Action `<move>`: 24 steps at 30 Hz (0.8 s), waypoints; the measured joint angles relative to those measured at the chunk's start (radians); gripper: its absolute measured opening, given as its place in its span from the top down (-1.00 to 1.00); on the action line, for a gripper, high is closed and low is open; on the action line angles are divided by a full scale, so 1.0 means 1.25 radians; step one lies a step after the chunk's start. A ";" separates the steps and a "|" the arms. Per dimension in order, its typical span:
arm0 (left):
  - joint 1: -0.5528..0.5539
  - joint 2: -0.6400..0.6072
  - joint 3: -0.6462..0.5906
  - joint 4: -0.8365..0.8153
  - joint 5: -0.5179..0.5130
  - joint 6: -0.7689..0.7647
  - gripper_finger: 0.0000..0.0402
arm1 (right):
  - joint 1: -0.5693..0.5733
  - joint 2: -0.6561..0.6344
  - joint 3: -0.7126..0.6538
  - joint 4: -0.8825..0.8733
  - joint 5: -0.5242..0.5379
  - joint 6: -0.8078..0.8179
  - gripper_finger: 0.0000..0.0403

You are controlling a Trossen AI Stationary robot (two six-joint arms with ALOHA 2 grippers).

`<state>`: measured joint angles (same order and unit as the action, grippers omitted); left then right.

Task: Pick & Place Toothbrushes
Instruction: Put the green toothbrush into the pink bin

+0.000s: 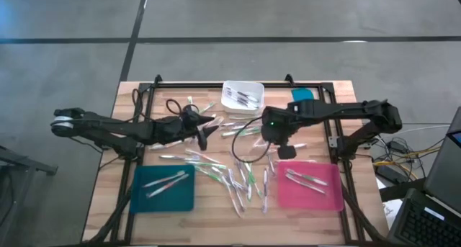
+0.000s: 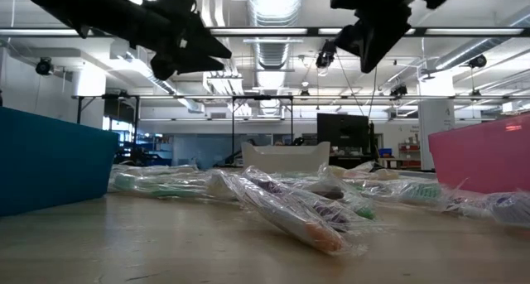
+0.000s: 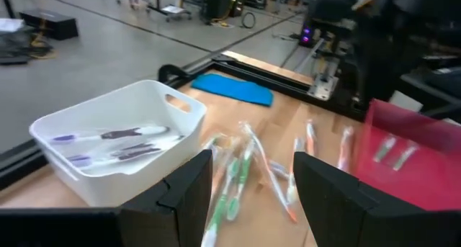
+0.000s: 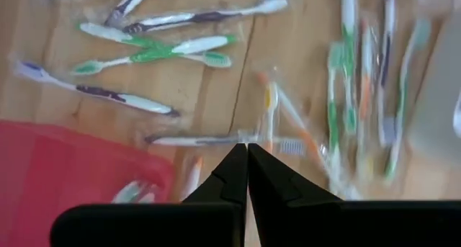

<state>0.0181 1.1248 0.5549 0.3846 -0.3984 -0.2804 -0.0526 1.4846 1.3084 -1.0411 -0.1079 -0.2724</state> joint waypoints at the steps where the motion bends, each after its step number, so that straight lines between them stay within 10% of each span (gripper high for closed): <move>1: 0.000 0.000 0.000 0.001 -0.004 -0.012 0.01 | 0.004 0.004 -0.010 0.009 0.000 -0.049 0.96; 11: 0.000 0.000 0.000 -0.001 -0.009 -0.078 0.01 | 0.042 0.083 -0.070 0.084 -0.002 -0.725 0.96; 24: 0.000 0.000 0.000 0.007 -0.009 -0.043 0.01 | 0.139 0.159 -0.069 0.312 0.013 -0.878 0.93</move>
<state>0.0185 1.1248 0.5549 0.3931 -0.4099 -0.3344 0.1209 1.6828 1.2224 -0.6514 -0.0912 -1.3703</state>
